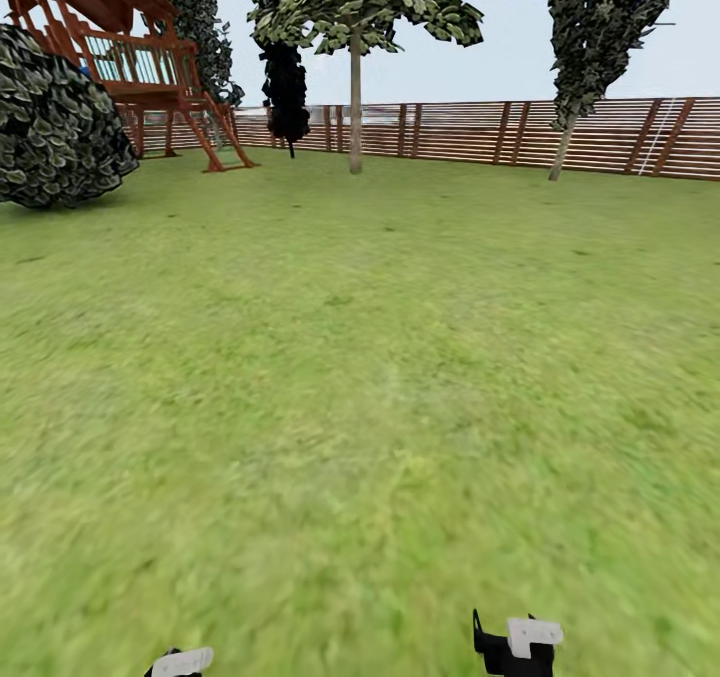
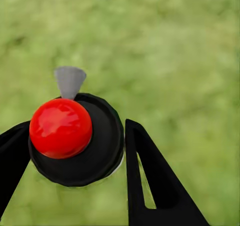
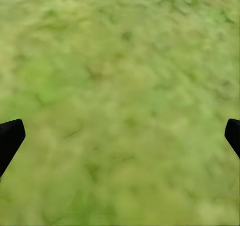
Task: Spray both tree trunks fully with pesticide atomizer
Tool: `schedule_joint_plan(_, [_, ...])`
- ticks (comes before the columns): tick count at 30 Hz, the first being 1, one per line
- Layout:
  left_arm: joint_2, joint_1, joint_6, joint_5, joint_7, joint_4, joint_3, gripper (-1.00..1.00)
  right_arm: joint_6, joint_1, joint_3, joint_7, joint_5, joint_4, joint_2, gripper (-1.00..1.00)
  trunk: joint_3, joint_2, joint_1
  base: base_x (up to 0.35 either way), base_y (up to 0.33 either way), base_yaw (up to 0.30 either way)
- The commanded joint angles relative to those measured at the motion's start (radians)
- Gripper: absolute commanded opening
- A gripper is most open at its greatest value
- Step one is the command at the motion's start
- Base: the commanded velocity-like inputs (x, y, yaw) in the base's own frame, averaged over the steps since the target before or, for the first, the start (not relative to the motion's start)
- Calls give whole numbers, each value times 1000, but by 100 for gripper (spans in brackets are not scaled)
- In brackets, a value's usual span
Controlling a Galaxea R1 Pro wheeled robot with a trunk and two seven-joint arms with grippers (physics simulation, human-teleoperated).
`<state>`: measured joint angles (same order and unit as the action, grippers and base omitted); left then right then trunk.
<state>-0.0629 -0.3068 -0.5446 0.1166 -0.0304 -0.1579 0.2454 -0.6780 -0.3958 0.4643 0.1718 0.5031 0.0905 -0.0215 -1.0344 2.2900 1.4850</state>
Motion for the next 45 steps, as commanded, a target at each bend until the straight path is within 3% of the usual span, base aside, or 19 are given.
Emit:
schedule_joint_plan(1, [0,0,0,0,0,0,0,-100,0,0,0,0,0,0,0,100,0,0,0,338,0,0])
schedule_joint_plan(45, [0,0,0,0,0,0,-1,-100,0,0,-1,-1,0,-1,0,100,0,0,0,338,0,0])
